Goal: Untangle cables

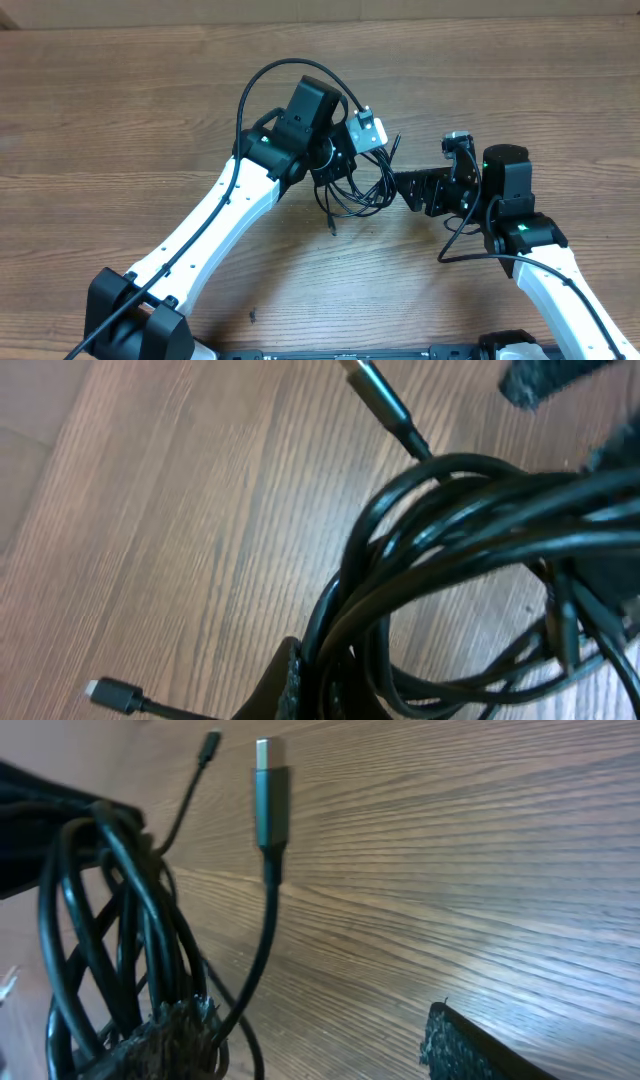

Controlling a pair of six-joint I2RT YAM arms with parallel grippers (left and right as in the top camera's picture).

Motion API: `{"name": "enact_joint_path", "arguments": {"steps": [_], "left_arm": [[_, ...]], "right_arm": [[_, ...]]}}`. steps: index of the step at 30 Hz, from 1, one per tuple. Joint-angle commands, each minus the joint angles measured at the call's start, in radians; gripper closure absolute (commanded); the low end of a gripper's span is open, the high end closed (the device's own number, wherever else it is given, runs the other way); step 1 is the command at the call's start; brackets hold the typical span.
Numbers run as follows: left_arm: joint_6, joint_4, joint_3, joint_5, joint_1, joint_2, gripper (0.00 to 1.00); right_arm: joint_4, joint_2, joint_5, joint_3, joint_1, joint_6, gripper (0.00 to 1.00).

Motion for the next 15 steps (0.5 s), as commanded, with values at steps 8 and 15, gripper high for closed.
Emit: {"name": "enact_joint_path", "arguments": {"steps": [8, 15], "left_arm": [[-0.110, 0.083, 0.023, 0.010, -0.007, -0.025, 0.96], [-0.125, 0.098, 0.023, 0.001, -0.007, -0.025, 0.96]], "right_arm": [[0.040, -0.012, -0.157, 0.021, 0.004, -0.010, 0.30], [0.066, -0.012, -0.217, 0.021, 0.004, -0.009, 0.30]]}}
